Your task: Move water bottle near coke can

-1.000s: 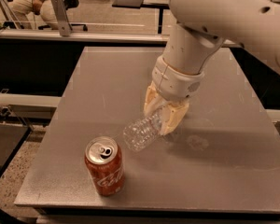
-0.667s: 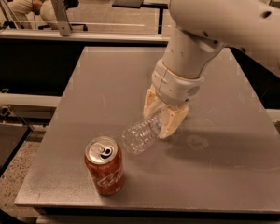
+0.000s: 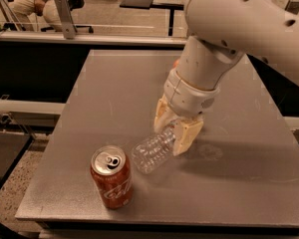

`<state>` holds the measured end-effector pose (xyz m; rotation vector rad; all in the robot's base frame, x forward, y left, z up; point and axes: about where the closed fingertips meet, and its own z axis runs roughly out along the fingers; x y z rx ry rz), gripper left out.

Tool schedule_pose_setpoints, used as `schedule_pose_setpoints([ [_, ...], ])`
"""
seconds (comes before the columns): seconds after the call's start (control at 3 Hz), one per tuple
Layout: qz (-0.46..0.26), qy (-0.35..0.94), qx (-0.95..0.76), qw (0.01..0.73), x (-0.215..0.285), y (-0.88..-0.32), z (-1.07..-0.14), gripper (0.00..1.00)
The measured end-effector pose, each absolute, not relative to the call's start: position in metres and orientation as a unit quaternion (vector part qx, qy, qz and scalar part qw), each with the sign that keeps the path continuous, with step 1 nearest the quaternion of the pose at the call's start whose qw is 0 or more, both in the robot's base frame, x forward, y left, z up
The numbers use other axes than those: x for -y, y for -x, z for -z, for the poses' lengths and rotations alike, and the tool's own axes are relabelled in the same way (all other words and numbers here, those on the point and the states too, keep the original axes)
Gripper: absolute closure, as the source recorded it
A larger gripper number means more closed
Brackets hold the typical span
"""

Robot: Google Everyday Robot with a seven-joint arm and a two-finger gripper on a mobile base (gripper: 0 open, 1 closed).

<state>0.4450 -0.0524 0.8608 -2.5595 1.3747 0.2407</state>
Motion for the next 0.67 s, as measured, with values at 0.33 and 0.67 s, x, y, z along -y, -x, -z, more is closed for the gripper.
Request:
schedule_pose_setpoints([
  [0.33, -0.081, 0.872, -0.468, 0.114, 0.0516, -0.4449, -0.8611, 0.00],
  [0.67, -0.081, 0.872, -0.468, 0.114, 0.0516, -0.4449, -0.8611, 0.00],
])
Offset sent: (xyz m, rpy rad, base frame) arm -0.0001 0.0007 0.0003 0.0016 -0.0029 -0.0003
